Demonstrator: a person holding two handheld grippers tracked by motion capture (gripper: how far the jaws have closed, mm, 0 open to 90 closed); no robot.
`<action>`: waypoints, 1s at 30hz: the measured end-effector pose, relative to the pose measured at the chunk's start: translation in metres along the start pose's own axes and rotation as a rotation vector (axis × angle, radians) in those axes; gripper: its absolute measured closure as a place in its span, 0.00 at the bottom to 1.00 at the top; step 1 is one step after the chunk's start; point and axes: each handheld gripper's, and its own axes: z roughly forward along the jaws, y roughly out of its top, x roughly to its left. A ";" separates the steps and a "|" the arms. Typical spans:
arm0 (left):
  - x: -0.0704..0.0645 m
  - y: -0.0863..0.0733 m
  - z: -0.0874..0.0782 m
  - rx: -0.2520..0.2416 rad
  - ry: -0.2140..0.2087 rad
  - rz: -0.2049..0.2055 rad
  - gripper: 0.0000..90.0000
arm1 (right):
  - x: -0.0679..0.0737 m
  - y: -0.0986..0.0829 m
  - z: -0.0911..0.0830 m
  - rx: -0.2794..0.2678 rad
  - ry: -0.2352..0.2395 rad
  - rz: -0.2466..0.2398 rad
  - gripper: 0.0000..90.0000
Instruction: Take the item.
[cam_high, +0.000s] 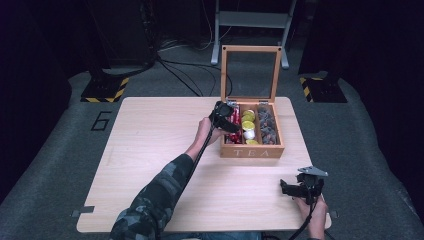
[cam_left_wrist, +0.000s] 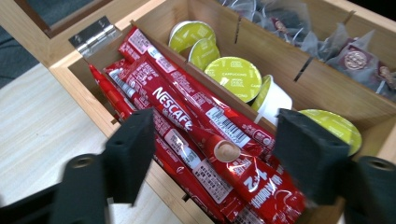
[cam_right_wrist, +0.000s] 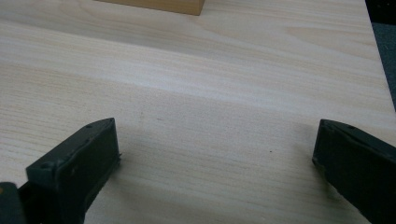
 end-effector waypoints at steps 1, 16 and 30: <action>0.000 0.000 0.001 -0.001 -0.004 -0.008 0.38 | 0.000 0.000 0.000 0.000 0.000 0.000 0.00; -0.001 -0.003 0.014 0.037 0.013 -0.051 0.66 | 0.000 0.000 0.000 0.000 0.000 0.000 0.00; -0.005 -0.003 0.022 0.065 0.019 -0.103 0.82 | 0.000 0.000 0.000 -0.001 0.000 -0.001 0.00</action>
